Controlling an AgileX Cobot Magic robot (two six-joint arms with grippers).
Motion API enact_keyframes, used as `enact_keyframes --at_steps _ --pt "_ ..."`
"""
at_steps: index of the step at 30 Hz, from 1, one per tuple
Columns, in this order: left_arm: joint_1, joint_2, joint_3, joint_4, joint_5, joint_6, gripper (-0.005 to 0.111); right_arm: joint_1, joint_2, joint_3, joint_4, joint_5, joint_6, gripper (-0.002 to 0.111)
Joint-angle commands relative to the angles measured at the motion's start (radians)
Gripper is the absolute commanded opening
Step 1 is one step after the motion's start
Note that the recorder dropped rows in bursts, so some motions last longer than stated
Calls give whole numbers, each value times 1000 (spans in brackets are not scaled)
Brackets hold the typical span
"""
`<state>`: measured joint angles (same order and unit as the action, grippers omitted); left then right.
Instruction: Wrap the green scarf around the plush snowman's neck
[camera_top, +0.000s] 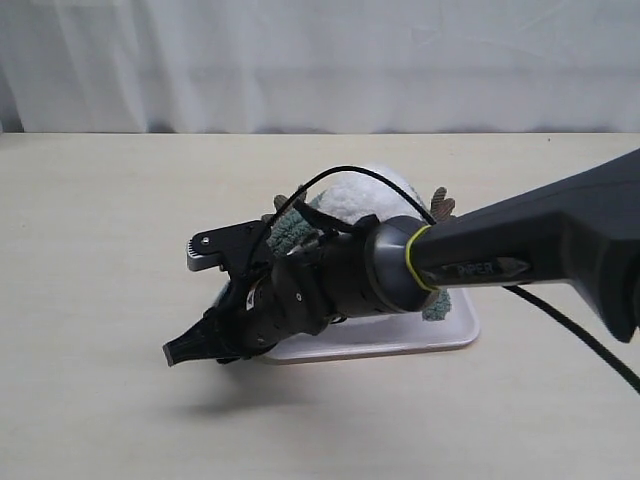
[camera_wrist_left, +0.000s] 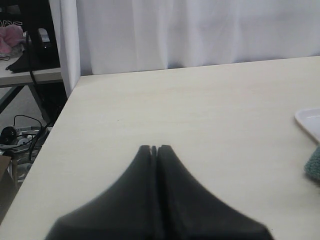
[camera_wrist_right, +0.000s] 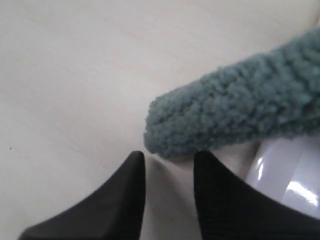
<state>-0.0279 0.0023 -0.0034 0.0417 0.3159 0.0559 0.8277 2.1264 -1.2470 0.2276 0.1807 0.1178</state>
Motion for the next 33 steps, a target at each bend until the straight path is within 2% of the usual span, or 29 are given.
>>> enact_keyframes --at_steps 1,7,12,15,18,23,25,28,33 --pt "-8 -2 3 -3 -7 2 0 1 -1 3 -20 5 -18 20" --pt "-8 -2 3 -3 -7 2 0 20 -30 3 -20 136 -175 5" --pt "-8 -2 3 -3 -7 2 0 36 -115 3 -27 253 -385 5" --pt "-8 -2 3 -3 -7 2 0 36 -188 3 -25 284 -327 5" --pt "-8 -2 3 -3 -7 2 0 24 -233 3 -27 286 -160 15" --pt "-8 -2 3 -3 -7 2 0 -6 -238 5 -77 289 41 55" --pt "-8 -2 3 -3 -7 2 0 -22 -233 5 -97 285 111 64" --pt "-8 -2 3 -3 -7 2 0 -34 -213 5 -97 256 173 65" --pt "-8 -2 3 -3 -7 2 0 -34 -107 5 -54 72 211 65"
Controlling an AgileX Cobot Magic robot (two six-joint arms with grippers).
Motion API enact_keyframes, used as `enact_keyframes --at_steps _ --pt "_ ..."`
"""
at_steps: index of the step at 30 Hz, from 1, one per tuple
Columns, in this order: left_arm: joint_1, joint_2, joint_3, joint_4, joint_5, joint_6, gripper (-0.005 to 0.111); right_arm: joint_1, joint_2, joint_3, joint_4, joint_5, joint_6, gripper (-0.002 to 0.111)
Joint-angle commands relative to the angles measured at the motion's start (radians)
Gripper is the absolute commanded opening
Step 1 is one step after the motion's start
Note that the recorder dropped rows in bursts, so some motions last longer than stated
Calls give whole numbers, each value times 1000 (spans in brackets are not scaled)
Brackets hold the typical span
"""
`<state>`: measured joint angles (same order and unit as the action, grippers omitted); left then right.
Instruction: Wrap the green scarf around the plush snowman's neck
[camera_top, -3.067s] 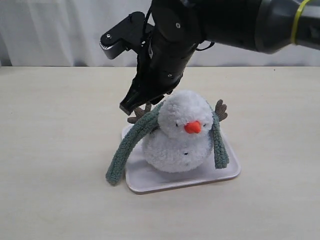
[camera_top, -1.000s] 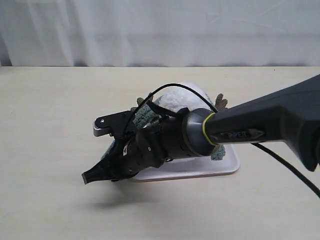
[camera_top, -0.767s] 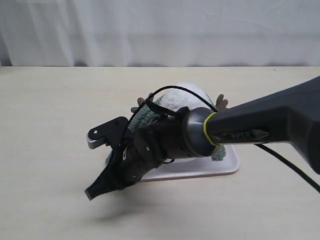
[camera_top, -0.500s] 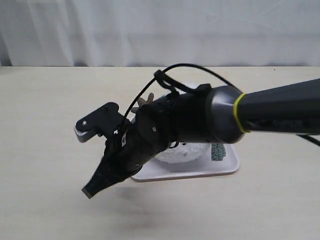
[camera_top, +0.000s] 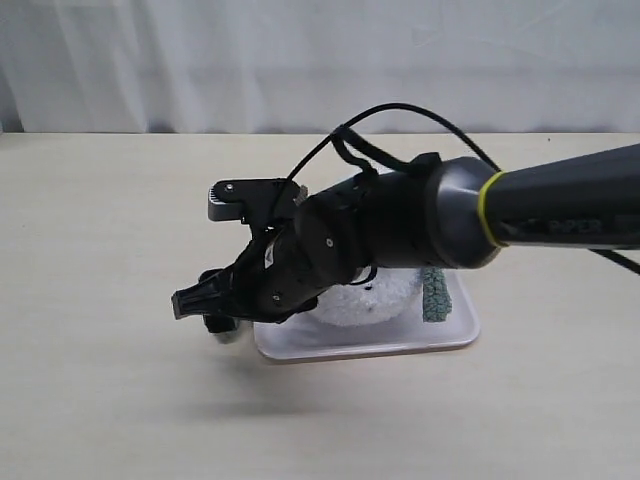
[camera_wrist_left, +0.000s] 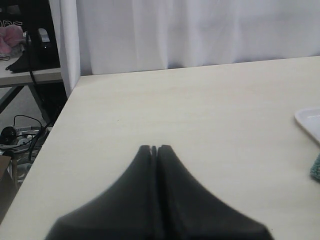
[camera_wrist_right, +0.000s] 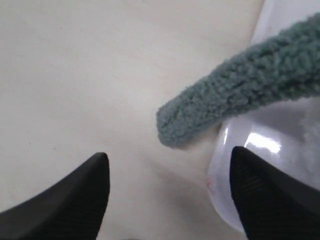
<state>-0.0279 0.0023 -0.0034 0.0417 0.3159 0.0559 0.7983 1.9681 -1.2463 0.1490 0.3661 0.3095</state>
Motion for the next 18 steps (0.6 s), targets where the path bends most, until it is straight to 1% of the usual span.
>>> enact_keyframes --at_steps 1,7,13,18 --pt "-8 -2 3 -3 -7 2 0 -5 62 4 25 -129 23 65" --pt "-8 -2 3 -3 -7 2 0 -5 138 4 25 -293 46 65" --pt "-8 -2 3 -3 -7 2 0 -16 195 4 24 -352 52 65" --pt "-8 -2 3 -3 -7 2 0 -16 197 4 35 -451 50 65"
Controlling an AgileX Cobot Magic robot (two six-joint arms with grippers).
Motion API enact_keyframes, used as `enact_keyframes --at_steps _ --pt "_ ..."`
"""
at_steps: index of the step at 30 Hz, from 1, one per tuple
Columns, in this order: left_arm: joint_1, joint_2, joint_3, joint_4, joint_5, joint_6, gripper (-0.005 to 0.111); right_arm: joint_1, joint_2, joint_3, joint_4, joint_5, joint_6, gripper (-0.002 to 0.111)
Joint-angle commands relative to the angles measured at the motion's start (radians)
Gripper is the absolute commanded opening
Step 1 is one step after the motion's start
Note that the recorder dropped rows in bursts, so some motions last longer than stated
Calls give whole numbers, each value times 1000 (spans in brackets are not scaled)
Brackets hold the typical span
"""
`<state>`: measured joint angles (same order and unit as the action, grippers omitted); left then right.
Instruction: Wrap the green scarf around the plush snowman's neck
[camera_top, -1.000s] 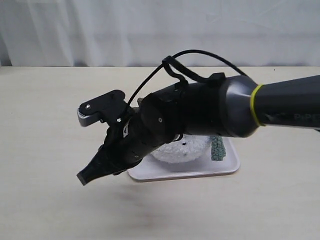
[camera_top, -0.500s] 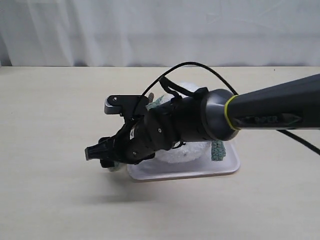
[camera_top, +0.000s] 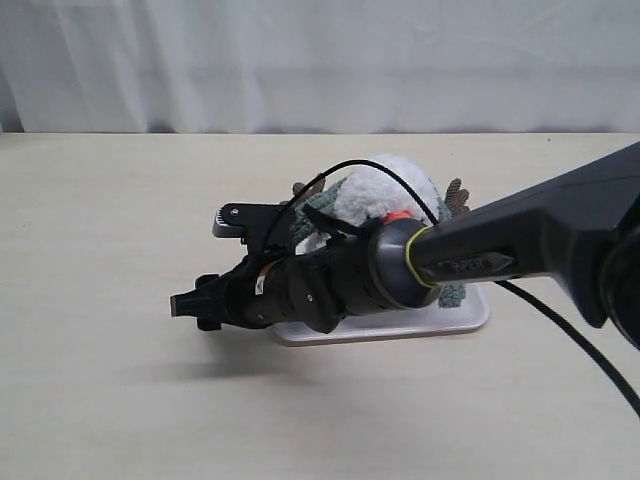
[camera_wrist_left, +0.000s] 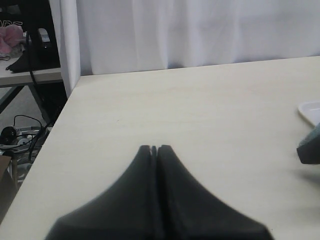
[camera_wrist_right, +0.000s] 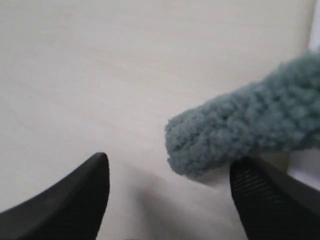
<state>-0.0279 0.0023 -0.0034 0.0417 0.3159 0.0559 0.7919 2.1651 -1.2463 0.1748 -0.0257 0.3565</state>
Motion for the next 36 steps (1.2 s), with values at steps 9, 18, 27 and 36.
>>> enact_keyframes --at_steps 9,18,27,36 --pt "-8 -2 3 -3 -7 2 0 -12 2 4 48 -75 -4 50" --pt "-8 -2 3 -3 -7 2 0 -12 2 4 20 -75 -4 4" --pt "-8 -2 3 -3 -7 2 0 -10 -65 4 -125 71 -4 4" --pt "-8 -2 3 -3 -7 2 0 -10 -182 4 -326 432 -4 4"
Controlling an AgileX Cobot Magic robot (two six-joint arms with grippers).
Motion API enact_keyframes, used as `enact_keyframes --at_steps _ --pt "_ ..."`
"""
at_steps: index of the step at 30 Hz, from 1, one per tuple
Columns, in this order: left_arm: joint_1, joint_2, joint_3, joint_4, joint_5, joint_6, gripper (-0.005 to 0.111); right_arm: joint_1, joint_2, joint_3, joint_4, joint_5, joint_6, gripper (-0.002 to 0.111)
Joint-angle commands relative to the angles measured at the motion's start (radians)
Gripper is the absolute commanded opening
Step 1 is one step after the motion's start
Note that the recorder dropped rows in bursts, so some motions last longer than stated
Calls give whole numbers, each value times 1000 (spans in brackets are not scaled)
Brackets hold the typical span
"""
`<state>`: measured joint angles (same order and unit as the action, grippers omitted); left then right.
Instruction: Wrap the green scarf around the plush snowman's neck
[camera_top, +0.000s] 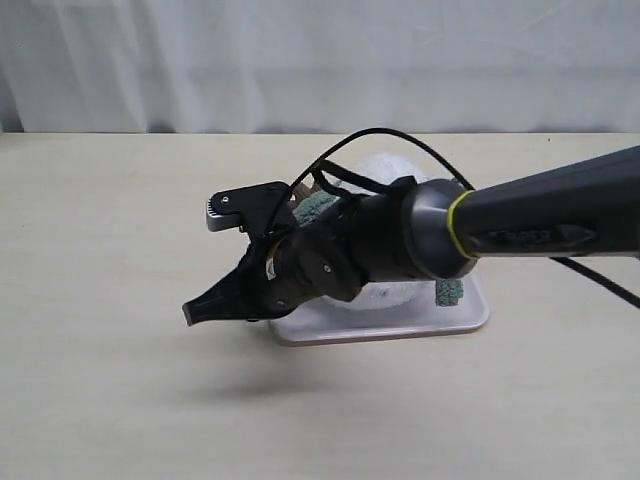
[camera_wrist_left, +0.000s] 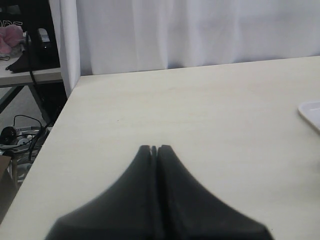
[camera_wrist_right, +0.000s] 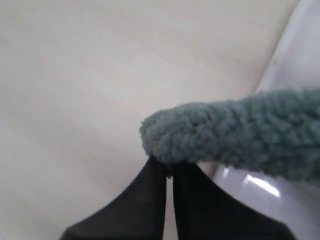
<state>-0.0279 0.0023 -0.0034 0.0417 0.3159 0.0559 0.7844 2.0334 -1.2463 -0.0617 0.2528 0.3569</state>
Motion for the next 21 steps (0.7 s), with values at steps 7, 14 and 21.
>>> enact_keyframes --at_steps 7,14,21 --pt "-8 -2 3 -3 -7 2 0 -2 -201 4 -138 353 -40 4" --pt "-8 -2 3 -3 -7 2 0 -2 -231 4 -199 674 -116 4" --pt "-8 -2 3 -3 -7 2 0 -2 -218 45 -287 744 -195 4"
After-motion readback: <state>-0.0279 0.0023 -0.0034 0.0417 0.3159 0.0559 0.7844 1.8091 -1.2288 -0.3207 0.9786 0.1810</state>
